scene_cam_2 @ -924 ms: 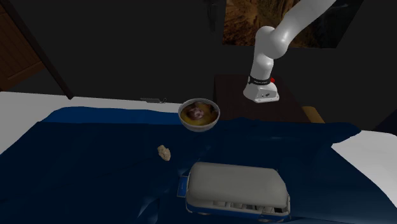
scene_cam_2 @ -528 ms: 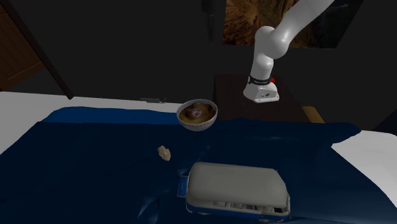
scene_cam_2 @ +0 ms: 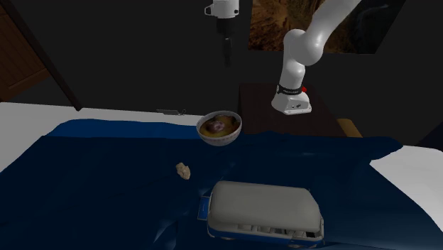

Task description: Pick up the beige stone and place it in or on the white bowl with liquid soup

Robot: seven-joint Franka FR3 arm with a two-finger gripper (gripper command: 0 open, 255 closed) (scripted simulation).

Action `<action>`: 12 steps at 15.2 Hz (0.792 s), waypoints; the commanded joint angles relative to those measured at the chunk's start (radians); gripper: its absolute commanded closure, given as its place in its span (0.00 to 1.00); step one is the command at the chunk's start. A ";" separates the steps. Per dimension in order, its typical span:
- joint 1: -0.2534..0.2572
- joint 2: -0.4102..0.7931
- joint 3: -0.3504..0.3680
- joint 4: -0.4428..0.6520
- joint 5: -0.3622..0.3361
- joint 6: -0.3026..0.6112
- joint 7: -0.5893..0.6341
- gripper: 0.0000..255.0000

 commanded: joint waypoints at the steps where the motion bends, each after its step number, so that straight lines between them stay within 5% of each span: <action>1: 0.012 0.042 0.044 -0.007 0.015 0.060 0.049 0.00; 7: 0.026 0.226 0.174 0.043 0.012 0.218 0.205 0.00; 12: 0.022 0.413 0.272 0.124 -0.061 0.331 0.364 0.00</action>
